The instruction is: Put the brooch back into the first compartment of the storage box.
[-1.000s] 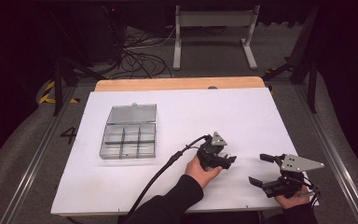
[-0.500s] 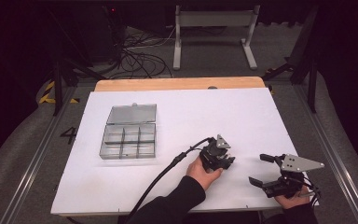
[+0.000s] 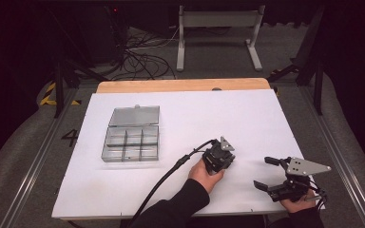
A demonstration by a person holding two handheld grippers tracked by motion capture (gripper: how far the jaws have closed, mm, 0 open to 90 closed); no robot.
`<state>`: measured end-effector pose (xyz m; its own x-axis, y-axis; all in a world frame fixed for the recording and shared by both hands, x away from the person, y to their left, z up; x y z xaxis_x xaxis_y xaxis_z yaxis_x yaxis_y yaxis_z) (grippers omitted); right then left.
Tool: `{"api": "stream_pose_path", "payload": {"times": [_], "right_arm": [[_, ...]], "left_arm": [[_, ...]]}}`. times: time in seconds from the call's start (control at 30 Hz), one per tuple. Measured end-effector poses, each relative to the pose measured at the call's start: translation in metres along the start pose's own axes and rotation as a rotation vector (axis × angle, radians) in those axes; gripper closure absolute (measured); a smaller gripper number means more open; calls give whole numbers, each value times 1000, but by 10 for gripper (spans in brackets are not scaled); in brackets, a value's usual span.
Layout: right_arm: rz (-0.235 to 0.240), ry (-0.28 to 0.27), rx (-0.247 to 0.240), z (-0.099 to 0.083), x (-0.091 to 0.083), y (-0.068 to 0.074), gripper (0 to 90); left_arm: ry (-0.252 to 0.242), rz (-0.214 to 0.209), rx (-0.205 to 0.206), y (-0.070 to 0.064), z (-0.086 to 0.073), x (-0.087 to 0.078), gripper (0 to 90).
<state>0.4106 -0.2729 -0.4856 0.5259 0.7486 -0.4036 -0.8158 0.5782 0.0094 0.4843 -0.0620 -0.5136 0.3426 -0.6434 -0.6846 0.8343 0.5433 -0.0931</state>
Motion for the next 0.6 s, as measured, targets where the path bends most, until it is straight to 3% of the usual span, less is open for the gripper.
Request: {"api": "stream_pose_path", "payload": {"times": [0.23,0.6], "right_arm": [[2,1,8,0,1,-1,51],[-5,2,6,0,1,0,50]], "left_arm": [[-4,-37,-36,1,1,-2,835],[-71,-52,-24,1,11,-28,835]]}}
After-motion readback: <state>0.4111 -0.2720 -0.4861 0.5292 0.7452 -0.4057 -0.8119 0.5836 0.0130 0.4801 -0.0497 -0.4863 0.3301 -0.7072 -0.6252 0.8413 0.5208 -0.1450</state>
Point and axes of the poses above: each handheld gripper's, and its own axes: x roughly forward along the jaws, z roughly out of its top, y roughly to its left, the point moved 3 cm from there along x, roughly forward along the jaws, and after that the axes turned 2 degrees about -z, right-handed, at the moved point
